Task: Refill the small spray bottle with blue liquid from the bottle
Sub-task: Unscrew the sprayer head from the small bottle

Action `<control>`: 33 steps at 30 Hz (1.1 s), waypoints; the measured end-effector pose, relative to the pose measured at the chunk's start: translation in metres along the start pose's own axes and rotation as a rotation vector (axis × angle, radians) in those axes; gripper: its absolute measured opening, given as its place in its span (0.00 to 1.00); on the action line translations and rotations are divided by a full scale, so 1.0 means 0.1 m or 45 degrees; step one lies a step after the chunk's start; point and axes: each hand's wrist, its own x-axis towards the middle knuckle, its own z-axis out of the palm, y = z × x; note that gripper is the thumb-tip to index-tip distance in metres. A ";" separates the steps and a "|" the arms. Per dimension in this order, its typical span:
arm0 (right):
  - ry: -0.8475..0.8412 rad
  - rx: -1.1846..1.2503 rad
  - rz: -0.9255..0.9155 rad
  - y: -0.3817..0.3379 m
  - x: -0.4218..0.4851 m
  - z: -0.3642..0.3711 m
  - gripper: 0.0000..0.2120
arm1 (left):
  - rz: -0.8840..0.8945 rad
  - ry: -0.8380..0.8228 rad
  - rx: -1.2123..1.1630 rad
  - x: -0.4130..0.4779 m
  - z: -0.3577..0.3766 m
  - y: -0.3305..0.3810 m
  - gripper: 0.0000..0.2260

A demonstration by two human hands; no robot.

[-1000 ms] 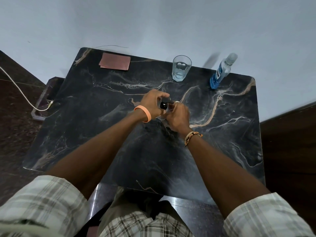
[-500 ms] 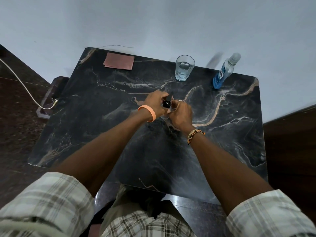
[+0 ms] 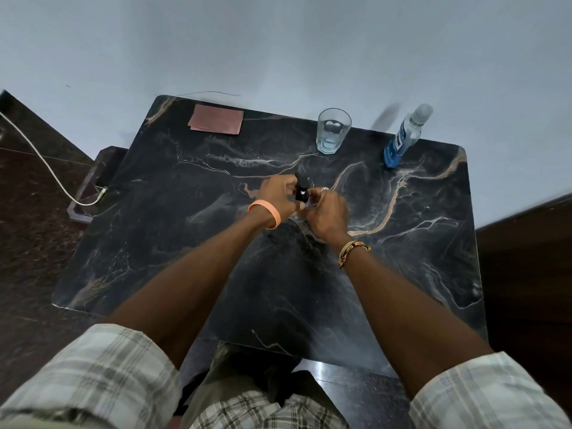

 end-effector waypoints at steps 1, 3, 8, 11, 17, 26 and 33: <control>0.002 -0.007 -0.002 0.00 0.00 0.00 0.11 | -0.031 0.009 -0.036 0.00 0.00 0.02 0.20; 0.003 -0.014 -0.006 0.00 0.00 0.00 0.10 | -0.118 0.007 -0.278 0.00 0.02 0.04 0.28; 0.011 -0.014 -0.038 0.01 0.00 0.00 0.07 | -0.191 0.053 -0.382 0.06 0.07 0.02 0.30; -0.001 -0.019 -0.032 0.01 0.01 0.00 0.08 | -0.178 0.051 -0.298 0.06 0.08 0.02 0.33; 0.020 -0.023 -0.040 0.02 0.00 0.00 0.07 | -0.121 0.034 -0.305 0.08 0.08 -0.01 0.31; 0.002 -0.038 -0.017 0.01 0.00 -0.01 0.13 | -0.025 0.021 -0.116 0.11 0.08 -0.09 0.28; 0.015 -0.034 -0.004 0.01 -0.01 -0.02 0.12 | 0.043 0.008 0.021 0.10 0.03 -0.09 0.21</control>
